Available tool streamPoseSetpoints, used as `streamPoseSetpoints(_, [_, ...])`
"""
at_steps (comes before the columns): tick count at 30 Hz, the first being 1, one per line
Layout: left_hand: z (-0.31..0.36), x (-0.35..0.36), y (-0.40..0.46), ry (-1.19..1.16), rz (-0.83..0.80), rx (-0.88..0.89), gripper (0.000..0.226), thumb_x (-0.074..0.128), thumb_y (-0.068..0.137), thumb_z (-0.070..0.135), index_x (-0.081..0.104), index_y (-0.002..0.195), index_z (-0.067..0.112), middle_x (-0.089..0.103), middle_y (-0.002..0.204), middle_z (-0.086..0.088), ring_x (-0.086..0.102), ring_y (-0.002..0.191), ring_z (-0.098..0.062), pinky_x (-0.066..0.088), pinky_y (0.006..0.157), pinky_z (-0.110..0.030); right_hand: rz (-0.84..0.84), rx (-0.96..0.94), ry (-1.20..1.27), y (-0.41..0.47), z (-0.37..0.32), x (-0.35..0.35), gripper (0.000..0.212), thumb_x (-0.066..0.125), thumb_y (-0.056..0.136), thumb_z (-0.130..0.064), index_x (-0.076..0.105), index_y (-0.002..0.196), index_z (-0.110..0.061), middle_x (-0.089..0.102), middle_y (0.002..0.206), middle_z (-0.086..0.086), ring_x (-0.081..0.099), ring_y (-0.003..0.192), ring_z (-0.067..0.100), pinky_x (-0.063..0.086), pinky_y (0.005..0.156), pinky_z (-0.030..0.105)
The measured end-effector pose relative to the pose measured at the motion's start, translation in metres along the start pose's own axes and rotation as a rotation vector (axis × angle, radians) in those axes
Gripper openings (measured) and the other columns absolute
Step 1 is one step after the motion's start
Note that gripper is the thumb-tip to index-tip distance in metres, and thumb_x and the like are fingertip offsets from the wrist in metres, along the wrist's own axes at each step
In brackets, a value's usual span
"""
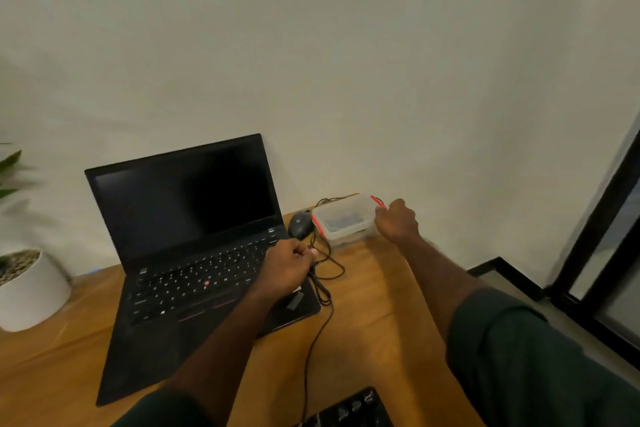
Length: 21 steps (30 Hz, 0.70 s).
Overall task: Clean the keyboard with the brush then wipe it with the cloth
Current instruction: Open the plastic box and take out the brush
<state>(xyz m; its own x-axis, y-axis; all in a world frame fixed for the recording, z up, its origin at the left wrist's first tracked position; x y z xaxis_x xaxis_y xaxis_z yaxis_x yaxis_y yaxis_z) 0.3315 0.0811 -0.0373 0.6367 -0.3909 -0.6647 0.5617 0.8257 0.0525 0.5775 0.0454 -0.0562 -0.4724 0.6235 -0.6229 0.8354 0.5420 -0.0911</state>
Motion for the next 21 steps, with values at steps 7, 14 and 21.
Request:
streamPoseSetpoints(7, [-0.002,0.003,-0.005,-0.069,-0.02,-0.034,0.021,0.06,0.098,0.025,0.063,0.079,0.017,0.056,0.071,0.008,0.053,0.067,-0.004,0.038,0.061,-0.021,-0.008,0.126,0.122,0.013,0.004,0.009,0.034,0.071,0.089,-0.019,0.064,0.117,0.0,0.068,0.116,0.018,0.069,0.102,0.036,0.059,0.089,0.042])
streamPoseSetpoints(14, [-0.006,0.005,-0.021,-0.13,-0.068,-0.073,0.03,0.056,0.1,0.029,0.069,0.088,0.005,0.069,0.089,-0.02,0.06,0.071,-0.018,0.05,0.067,-0.033,0.019,0.114,0.215,-0.017,0.025,-0.02,0.023,0.056,0.097,-0.022,0.068,0.104,-0.004,0.072,0.097,0.013,0.07,0.073,0.024,0.056,0.056,0.03])
streamPoseSetpoints(21, [-0.003,0.021,-0.061,-0.244,-0.176,-0.061,0.034,0.054,0.102,0.028,0.069,0.085,0.003,0.071,0.08,-0.015,0.058,0.064,-0.016,0.05,0.065,-0.03,0.015,0.008,0.413,-0.113,0.07,-0.066,0.011,0.056,0.101,-0.019,0.064,0.104,-0.013,0.073,0.083,0.013,0.071,0.072,0.022,0.06,0.067,0.032])
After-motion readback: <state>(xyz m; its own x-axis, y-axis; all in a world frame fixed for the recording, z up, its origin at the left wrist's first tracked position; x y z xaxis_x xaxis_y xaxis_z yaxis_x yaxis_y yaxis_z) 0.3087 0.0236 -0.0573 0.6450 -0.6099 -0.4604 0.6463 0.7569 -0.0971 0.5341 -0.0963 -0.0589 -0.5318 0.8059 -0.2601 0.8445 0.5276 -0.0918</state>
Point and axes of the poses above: each hand's wrist, its own y-axis towards the middle knuckle, its own x-axis out of the palm, z = x × y, the point moved 1 cm from there along y, towards the middle knuckle
